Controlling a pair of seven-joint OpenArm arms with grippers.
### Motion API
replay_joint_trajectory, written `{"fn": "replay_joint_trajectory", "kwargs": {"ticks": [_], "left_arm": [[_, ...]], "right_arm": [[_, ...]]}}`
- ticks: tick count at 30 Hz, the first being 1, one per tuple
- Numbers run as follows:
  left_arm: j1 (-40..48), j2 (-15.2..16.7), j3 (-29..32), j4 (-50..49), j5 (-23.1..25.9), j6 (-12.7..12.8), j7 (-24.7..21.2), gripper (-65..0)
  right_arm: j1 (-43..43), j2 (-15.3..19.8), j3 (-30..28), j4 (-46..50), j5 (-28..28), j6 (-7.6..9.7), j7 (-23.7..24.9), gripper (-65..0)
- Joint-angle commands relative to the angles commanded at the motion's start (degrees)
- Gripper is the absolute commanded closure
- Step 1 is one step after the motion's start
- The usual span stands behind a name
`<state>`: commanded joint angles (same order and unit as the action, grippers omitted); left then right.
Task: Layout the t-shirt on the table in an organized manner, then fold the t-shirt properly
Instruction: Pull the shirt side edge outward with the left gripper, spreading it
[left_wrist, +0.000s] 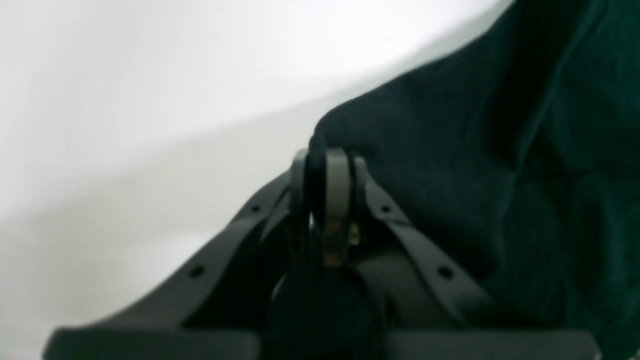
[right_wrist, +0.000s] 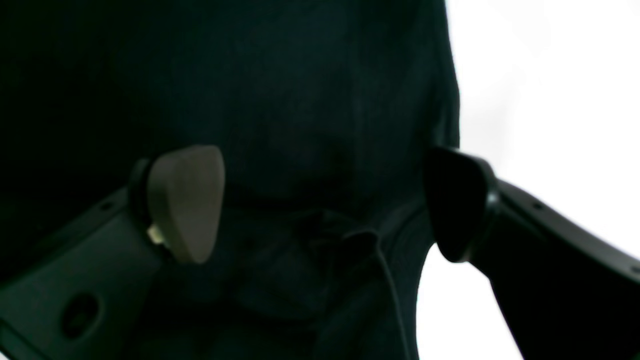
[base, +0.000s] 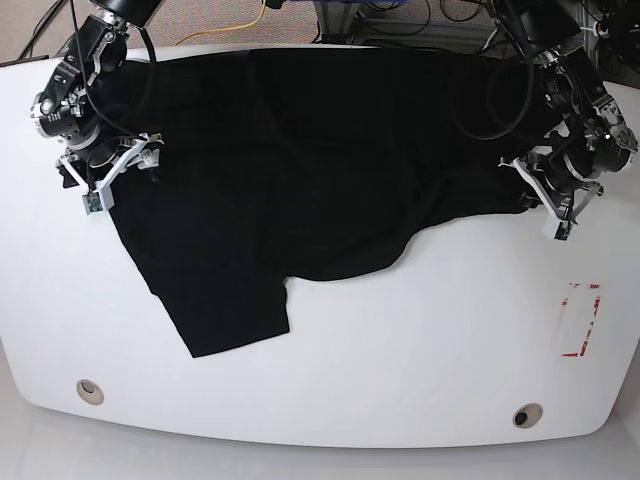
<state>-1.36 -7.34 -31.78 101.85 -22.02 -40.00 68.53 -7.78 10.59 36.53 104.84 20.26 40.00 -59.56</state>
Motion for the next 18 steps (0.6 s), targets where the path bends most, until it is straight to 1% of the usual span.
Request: {"fn": "replay_joint_trajectory", "kwargs": {"ticks": [3, 6, 12, 15, 18], "left_arm": [[-1.23, -2.02, 0.35, -0.18, 0.0, 0.0, 0.0, -2.9], [-2.81, -3.16, 0.7, -0.53, 0.0, 0.0, 0.0, -2.9], [-7.3, -6.33, 0.7, -6.24, 0.09, 0.0, -0.26, -2.9], [-10.11, -7.65, 0.7, -9.49, 1.58, 0.0, -0.35, -2.9], [-12.66, -7.82, 0.79, -12.04, 3.6, 0.0, -1.49, -3.1]], "right_arm": [[0.09, 0.0, 0.0, 0.0, 0.0, 0.0, 0.0, -61.4], [0.09, 0.0, 0.0, 0.0, 0.0, 0.0, 0.0, -61.4], [0.09, 0.09, 0.0, 0.0, 0.0, 0.0, 0.0, -61.4], [0.09, 0.09, 0.0, 0.0, 0.18, 0.0, 0.0, -61.4], [0.09, 0.09, 0.0, 0.0, 0.18, 0.0, 0.0, -61.4]]}}
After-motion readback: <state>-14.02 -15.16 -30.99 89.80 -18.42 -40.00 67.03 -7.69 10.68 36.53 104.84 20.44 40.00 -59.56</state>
